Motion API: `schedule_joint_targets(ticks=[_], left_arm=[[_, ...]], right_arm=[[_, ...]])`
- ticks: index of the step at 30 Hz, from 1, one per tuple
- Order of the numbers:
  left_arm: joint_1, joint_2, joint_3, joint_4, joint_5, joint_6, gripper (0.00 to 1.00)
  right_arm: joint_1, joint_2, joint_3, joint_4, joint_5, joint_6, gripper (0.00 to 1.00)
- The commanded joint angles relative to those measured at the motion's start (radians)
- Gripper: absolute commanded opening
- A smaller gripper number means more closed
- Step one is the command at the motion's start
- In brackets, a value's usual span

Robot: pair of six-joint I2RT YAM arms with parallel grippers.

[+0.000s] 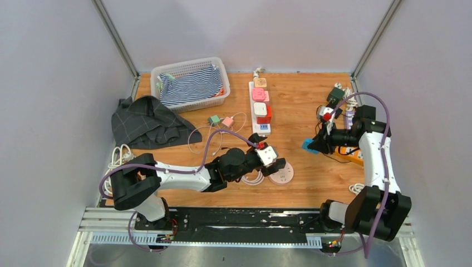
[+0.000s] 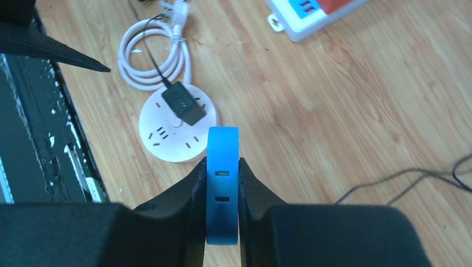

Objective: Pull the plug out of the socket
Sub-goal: Place the plug at the center of the board.

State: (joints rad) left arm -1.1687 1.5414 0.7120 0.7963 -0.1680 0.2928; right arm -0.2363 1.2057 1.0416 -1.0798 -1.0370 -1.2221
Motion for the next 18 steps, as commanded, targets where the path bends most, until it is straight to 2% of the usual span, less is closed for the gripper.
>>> schedule_joint_targets(ticks=[1, 7, 11, 18], left_arm=[[0.01, -0.013, -0.026, -0.074, -0.109, -0.01, 1.0], [0.031, -0.018, -0.049, -0.107, -0.095, -0.061, 1.0], [0.106, -0.052, -0.092, -0.093, 0.02, -0.171, 1.0], [0.124, -0.04, -0.112, -0.036, 0.065, -0.218, 1.0]], right_arm=[[-0.095, 0.019, 0.029, 0.102, -0.078, 0.185, 0.0], [-0.136, 0.064, 0.065, 0.231, -0.057, 0.313, 0.0], [-0.168, 0.114, 0.069, 0.287, -0.027, 0.374, 0.0], [-0.198, 0.099, -0.005, 0.568, 0.085, 0.646, 0.0]])
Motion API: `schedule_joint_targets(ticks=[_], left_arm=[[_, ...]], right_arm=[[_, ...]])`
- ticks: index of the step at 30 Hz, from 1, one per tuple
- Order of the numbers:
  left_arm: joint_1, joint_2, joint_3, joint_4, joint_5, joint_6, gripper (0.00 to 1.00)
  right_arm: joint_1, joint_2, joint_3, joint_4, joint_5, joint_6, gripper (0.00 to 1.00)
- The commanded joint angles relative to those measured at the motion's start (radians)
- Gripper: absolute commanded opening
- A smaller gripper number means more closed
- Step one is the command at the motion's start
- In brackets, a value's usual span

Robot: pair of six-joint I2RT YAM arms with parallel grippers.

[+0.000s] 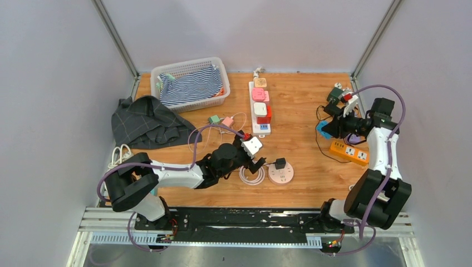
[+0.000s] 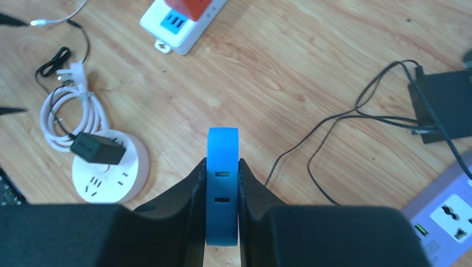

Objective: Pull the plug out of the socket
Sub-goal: Place the plug at the center of the board.

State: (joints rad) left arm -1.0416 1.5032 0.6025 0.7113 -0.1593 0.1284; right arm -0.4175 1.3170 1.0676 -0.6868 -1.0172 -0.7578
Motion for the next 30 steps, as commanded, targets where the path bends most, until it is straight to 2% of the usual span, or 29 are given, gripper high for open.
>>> schedule_joint_targets(ticks=[1, 5, 10, 15, 23, 30], left_arm=[[-0.004, 0.005, 0.001, 0.05, 0.057, -0.055, 1.0], [-0.003, 0.011, -0.015, 0.089, 0.049, -0.054, 1.0], [-0.002, 0.014, -0.063, 0.191, 0.051, -0.061, 1.0], [-0.002, 0.042, -0.061, 0.228, 0.085, -0.068, 1.0], [-0.002, 0.075, -0.055, 0.25, 0.099, -0.07, 1.0], [-0.003, 0.097, -0.045, 0.246, 0.106, -0.06, 1.0]], right_arm=[[-0.017, -0.007, -0.032, 0.202, 0.074, 0.21, 0.0], [-0.017, 0.078, 0.016, 0.257, 0.097, 0.287, 0.0], [-0.017, 0.199, 0.106, 0.242, 0.117, 0.346, 0.0], [-0.035, 0.212, 0.03, 0.324, 0.205, 0.38, 0.0], [-0.072, 0.3, 0.017, 0.386, 0.166, 0.479, 0.03], [-0.072, 0.362, 0.033, 0.391, 0.206, 0.51, 0.06]])
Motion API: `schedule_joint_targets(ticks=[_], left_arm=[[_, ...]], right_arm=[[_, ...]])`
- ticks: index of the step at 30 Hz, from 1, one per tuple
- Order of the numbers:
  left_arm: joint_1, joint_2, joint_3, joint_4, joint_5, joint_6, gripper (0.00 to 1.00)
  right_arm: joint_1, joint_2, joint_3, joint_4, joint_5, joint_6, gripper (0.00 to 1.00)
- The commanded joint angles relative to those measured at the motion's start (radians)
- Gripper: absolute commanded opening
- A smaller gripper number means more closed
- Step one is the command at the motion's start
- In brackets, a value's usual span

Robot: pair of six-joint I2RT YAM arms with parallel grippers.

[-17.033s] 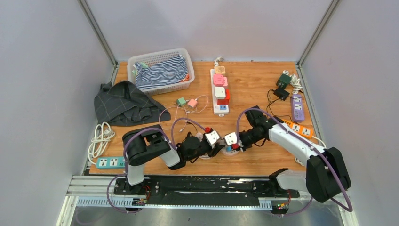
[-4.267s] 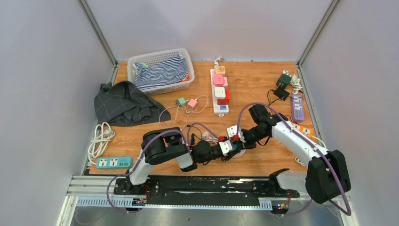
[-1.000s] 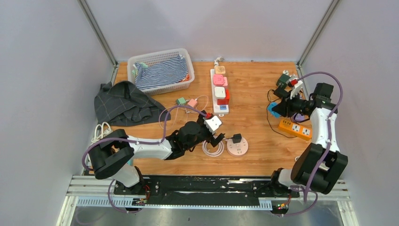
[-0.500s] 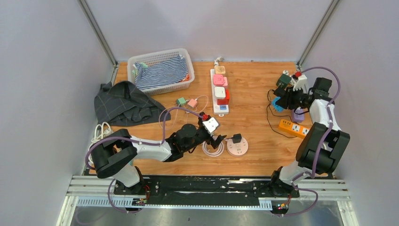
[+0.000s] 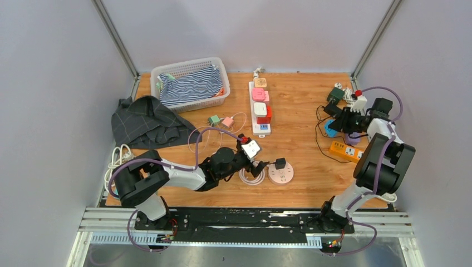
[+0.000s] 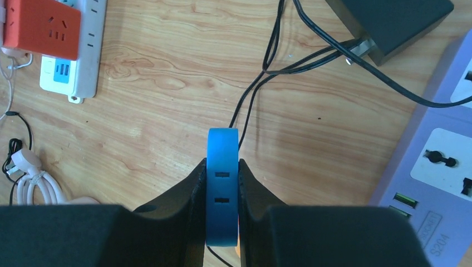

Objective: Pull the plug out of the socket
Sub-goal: Place the plug at the center of the board.

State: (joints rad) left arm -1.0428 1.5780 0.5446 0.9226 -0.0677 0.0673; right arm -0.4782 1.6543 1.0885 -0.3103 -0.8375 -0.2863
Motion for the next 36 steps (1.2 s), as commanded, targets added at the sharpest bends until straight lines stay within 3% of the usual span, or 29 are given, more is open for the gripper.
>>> schedule_joint_targets(ticks=[1, 10, 16, 20, 28, 36], left_arm=[[-0.001, 0.025, 0.016, 0.035, 0.017, 0.0, 1.0], [-0.002, 0.039, 0.019, 0.04, 0.024, -0.001, 1.0], [-0.002, 0.04, 0.016, 0.044, 0.031, 0.002, 1.0], [0.0, 0.037, 0.01, 0.052, 0.034, 0.002, 1.0], [0.002, 0.028, -0.008, 0.066, 0.032, 0.004, 1.0], [0.02, 0.015, -0.039, 0.125, 0.093, -0.033, 1.0]], right_arm=[[-0.011, 0.038, 0.015, 0.014, 0.036, 0.041, 0.07], [-0.01, 0.144, 0.073, -0.026, 0.109, 0.036, 0.14], [-0.008, 0.164, 0.079, -0.052, 0.223, 0.002, 0.45], [0.002, 0.126, 0.068, -0.052, 0.24, -0.021, 0.55], [0.002, -0.042, -0.002, -0.057, 0.213, -0.101, 0.55], [0.003, -0.218, -0.036, -0.195, -0.058, -0.372, 0.52]])
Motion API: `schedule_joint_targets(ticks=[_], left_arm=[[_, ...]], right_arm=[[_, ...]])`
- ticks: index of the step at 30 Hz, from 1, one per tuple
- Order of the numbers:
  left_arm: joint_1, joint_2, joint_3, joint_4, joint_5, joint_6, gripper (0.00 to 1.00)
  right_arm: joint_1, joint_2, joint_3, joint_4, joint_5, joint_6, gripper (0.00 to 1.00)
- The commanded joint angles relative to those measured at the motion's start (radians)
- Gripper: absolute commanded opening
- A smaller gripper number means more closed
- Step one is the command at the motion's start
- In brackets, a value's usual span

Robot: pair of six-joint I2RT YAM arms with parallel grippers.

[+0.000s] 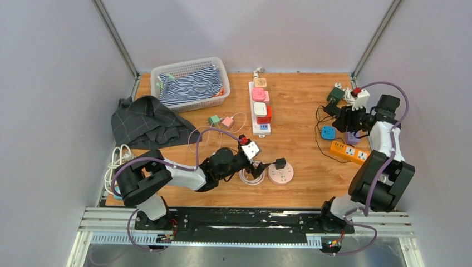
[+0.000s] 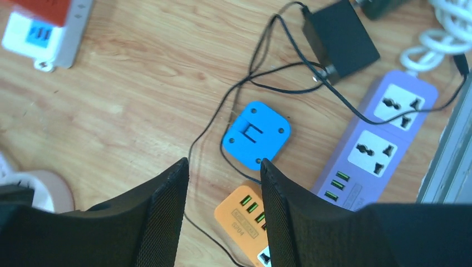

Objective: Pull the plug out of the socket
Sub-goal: Place the plug at the center of the board.

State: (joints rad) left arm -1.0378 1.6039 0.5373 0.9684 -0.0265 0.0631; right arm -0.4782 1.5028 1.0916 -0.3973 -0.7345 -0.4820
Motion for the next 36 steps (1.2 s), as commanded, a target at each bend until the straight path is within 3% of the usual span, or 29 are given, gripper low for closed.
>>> schedule_joint_targets(ticks=[1, 6, 9, 12, 16, 26, 36], left_arm=[[0.019, -0.012, -0.037, 0.09, 0.058, -0.034, 1.0], [0.03, -0.007, -0.035, 0.093, 0.095, -0.055, 1.0], [0.032, -0.002, -0.027, 0.094, 0.129, -0.059, 1.0], [0.032, 0.003, -0.018, 0.098, 0.159, -0.09, 1.0], [0.032, 0.017, -0.004, 0.085, 0.184, -0.1, 1.0], [0.032, 0.05, 0.009, 0.103, 0.185, -0.114, 1.0], [0.035, 0.076, 0.009, 0.112, 0.136, -0.115, 1.0]], right_arm=[[0.003, -0.092, -0.054, -0.114, -0.21, -0.206, 0.52], [0.003, -0.208, -0.151, -0.204, -0.498, -0.454, 0.51], [0.003, -0.237, -0.161, -0.437, -0.65, -0.789, 0.62], [0.007, -0.229, -0.17, -0.678, -0.725, -1.192, 0.76], [0.045, -0.192, -0.177, -0.837, -0.72, -1.44, 0.81], [0.262, -0.12, -0.193, -0.901, -0.559, -1.65, 0.79], [0.4, -0.028, -0.186, -0.808, -0.458, -1.557, 0.7]])
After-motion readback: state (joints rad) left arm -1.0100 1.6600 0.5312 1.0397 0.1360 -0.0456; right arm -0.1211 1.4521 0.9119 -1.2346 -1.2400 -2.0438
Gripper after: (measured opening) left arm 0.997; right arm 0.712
